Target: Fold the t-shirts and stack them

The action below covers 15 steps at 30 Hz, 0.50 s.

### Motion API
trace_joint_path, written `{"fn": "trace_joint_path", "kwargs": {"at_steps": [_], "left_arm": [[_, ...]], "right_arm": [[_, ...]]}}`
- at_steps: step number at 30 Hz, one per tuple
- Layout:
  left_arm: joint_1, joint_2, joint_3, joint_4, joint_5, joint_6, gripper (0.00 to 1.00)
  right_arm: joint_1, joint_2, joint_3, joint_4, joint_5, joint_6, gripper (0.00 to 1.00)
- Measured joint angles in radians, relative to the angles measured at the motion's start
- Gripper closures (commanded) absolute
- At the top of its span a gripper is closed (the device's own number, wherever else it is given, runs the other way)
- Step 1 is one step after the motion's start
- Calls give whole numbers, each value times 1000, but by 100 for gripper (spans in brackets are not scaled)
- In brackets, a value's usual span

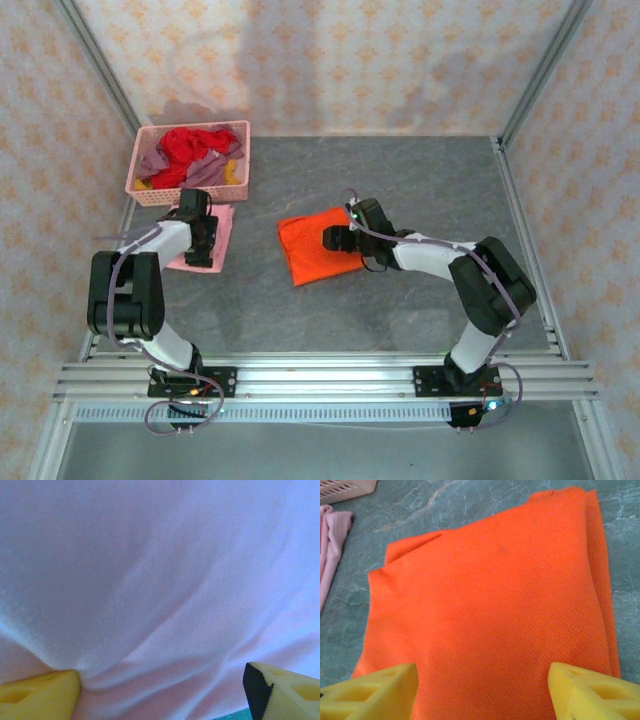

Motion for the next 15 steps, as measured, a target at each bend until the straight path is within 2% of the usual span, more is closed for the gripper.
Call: {"fn": "trace_joint_path", "kwargs": {"at_steps": [3, 5, 9, 11, 15], "left_arm": [[-7, -58, -9, -42, -6, 23, 0], [-13, -116, -13, -77, -22, 60, 0], [-34, -238, 1, -134, -66, 213, 0], [-48, -282, 7, -137, -69, 297, 0], [-110, -344, 7, -127, -48, 462, 0]], "right_arm": [[0, -18, 0, 0, 0, 1, 30], [0, -24, 0, 1, 7, 4, 30], [-17, -25, 0, -6, 18, 26, 31], [-39, -24, 3, -21, 17, 34, 34], [-78, 15, 55, -108, 18, 42, 46]]}}
